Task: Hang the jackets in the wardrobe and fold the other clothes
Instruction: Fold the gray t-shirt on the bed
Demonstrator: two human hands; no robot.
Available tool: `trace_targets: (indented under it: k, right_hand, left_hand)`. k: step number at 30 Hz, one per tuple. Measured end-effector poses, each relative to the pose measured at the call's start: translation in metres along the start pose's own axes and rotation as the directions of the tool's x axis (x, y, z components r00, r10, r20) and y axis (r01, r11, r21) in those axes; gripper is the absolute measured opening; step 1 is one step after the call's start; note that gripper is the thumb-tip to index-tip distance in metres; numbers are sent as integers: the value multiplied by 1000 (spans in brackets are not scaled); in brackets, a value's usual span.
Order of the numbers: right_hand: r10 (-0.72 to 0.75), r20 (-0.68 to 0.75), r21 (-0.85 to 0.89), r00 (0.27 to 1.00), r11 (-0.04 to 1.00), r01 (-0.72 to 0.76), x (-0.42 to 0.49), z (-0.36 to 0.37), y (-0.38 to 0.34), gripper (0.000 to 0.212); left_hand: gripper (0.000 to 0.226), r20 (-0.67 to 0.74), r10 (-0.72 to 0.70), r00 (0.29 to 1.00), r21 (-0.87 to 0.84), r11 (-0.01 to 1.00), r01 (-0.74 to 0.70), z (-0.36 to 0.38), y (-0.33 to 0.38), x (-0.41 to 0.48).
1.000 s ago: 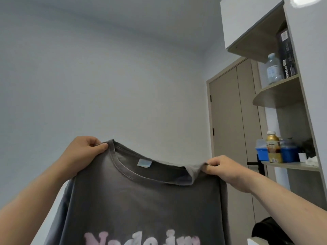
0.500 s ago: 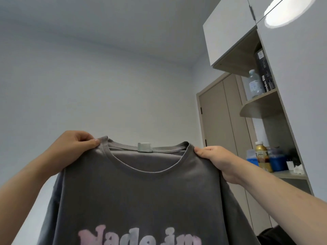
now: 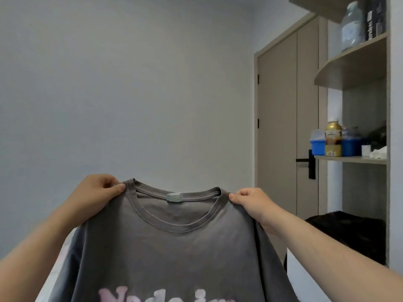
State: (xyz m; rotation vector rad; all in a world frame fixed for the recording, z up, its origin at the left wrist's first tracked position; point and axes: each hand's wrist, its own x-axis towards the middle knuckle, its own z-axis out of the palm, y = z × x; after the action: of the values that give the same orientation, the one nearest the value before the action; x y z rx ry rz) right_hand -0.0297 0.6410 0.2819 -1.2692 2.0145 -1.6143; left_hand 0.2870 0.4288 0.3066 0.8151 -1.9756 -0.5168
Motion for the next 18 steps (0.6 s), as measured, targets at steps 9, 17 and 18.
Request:
trace_targets:
  k: [9, 17, 18]
  right_hand:
    - [236, 105, -122, 966, 967, -223, 29, 85, 193, 24]
    - [333, 68, -303, 941, 905, -298, 75, 159, 342, 31]
    - [334, 71, -332, 940, 897, -293, 81, 167, 354, 31]
  left_hand:
    - [25, 78, -224, 971, 83, 972, 218, 145, -171, -61]
    - [19, 84, -397, 914, 181, 908, 377, 256, -295, -88]
    - [19, 83, -408, 909, 212, 899, 384, 265, -307, -89]
